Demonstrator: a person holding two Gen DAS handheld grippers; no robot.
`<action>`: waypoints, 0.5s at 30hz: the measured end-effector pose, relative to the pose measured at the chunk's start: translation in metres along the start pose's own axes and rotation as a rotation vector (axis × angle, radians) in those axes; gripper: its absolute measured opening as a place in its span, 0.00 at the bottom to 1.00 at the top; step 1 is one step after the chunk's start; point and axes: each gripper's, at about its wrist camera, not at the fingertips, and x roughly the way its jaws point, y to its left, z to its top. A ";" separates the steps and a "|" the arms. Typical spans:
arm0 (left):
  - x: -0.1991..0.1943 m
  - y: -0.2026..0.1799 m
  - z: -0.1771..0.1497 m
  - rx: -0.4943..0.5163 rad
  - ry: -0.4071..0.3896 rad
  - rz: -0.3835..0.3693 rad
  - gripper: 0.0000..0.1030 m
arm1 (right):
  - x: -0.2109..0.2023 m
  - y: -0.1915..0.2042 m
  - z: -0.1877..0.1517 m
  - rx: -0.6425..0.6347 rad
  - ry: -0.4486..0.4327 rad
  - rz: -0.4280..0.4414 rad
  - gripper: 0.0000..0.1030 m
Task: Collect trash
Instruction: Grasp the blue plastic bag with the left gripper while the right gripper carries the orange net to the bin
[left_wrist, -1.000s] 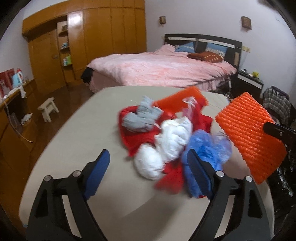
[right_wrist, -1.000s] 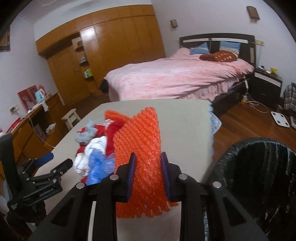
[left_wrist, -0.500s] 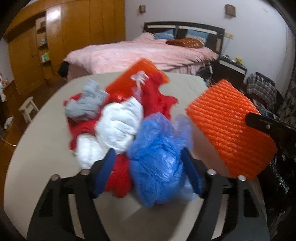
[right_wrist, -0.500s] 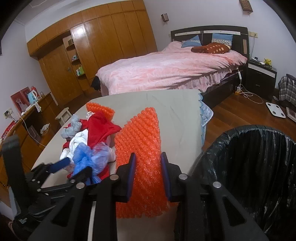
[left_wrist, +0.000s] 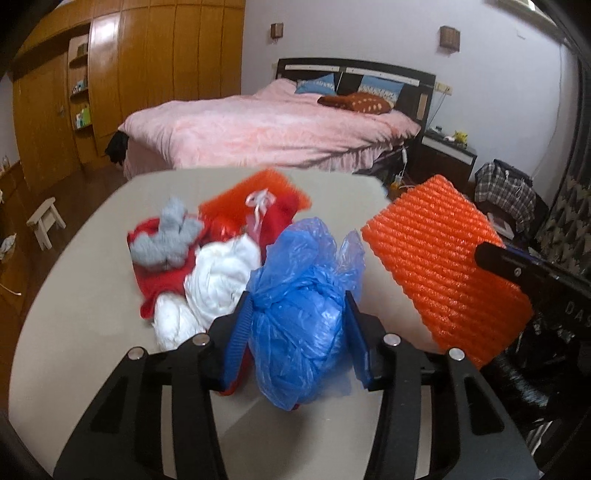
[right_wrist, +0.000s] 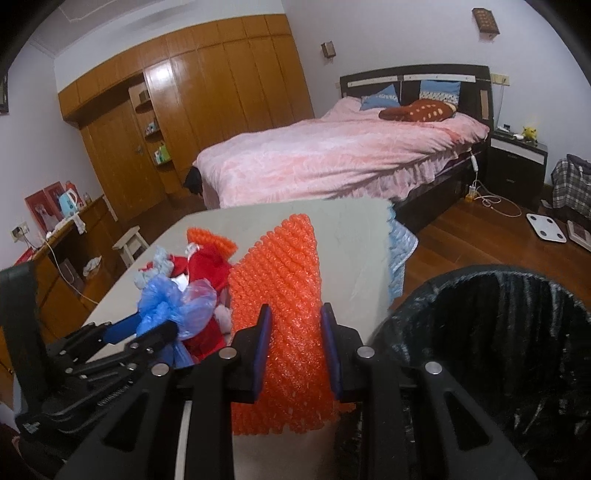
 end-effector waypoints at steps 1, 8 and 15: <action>-0.004 -0.002 0.003 -0.002 -0.006 -0.006 0.45 | -0.005 -0.001 0.001 0.001 -0.007 -0.002 0.26; -0.036 -0.023 0.024 0.009 -0.076 -0.040 0.45 | -0.047 -0.016 0.008 0.014 -0.070 -0.035 0.26; -0.059 -0.054 0.035 0.045 -0.134 -0.080 0.45 | -0.085 -0.034 0.014 0.018 -0.125 -0.081 0.26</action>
